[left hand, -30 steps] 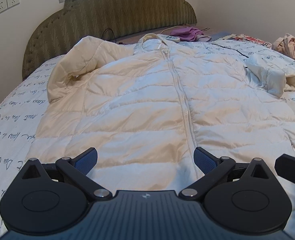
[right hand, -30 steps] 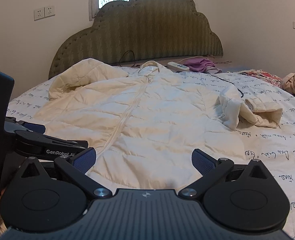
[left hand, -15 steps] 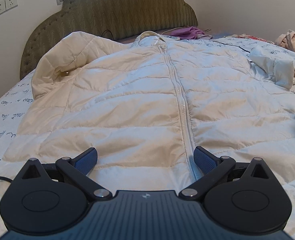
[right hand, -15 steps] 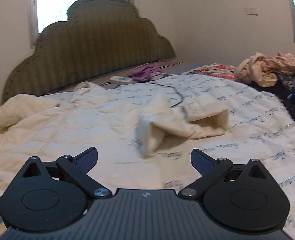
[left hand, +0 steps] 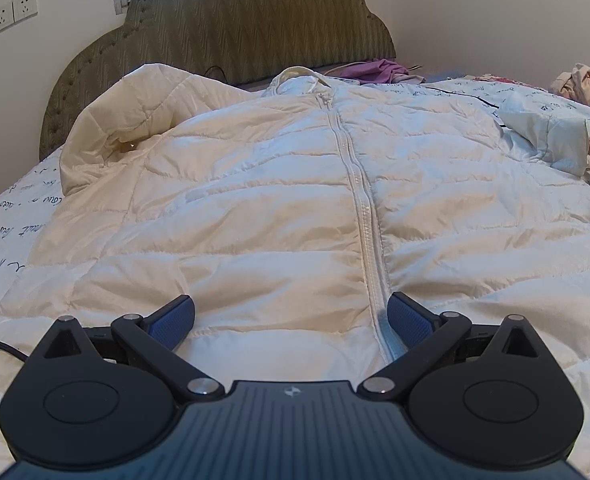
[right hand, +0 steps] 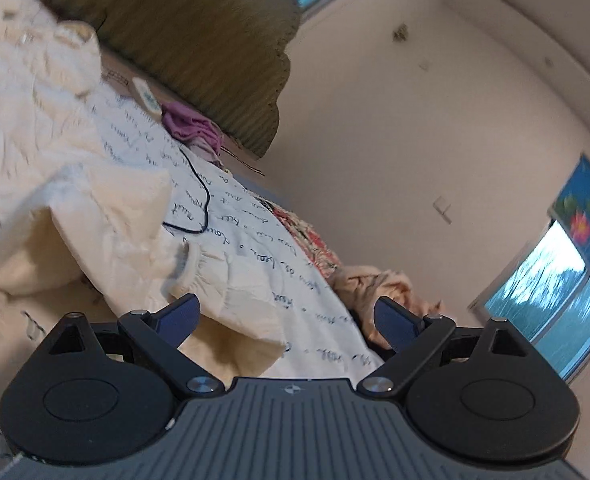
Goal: Fold small clothes
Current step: 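Close the right gripper on the cuff of the jacket sleeve, then lift the sleeve with the right gripper and lay it across the jacket front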
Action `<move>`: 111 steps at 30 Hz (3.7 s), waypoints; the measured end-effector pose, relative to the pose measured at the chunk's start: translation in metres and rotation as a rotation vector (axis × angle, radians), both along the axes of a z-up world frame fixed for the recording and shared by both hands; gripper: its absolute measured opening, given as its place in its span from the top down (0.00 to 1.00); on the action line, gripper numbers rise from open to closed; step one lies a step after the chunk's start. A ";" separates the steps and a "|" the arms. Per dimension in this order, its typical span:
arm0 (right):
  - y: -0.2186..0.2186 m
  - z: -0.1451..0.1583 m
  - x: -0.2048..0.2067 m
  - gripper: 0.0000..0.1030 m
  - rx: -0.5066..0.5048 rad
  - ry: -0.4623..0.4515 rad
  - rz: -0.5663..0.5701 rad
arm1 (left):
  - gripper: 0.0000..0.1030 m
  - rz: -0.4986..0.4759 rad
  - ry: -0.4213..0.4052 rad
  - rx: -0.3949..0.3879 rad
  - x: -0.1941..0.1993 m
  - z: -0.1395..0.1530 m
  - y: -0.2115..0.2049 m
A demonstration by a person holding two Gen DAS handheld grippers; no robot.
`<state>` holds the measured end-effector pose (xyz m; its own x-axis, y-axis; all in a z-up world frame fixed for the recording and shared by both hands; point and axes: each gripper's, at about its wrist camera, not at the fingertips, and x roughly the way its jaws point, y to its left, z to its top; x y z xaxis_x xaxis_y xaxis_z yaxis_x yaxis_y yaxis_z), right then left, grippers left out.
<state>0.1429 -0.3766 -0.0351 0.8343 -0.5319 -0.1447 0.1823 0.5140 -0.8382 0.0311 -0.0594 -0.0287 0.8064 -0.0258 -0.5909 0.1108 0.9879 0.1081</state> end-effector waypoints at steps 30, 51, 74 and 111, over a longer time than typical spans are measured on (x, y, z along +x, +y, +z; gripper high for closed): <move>-0.213 0.077 -0.028 0.95 0.745 -0.337 -0.409 | 0.00 -0.002 0.005 -0.020 0.002 -0.001 0.002; -0.024 0.129 -0.016 0.94 0.909 -0.148 0.146 | 0.00 -0.002 0.005 -0.020 0.002 -0.001 0.001; 0.165 0.091 0.047 0.90 1.282 0.294 0.394 | 0.00 -0.003 0.009 -0.029 0.002 -0.003 0.003; 0.202 0.047 0.067 0.40 1.436 0.608 0.412 | 0.00 -0.003 0.010 -0.032 0.002 -0.004 0.002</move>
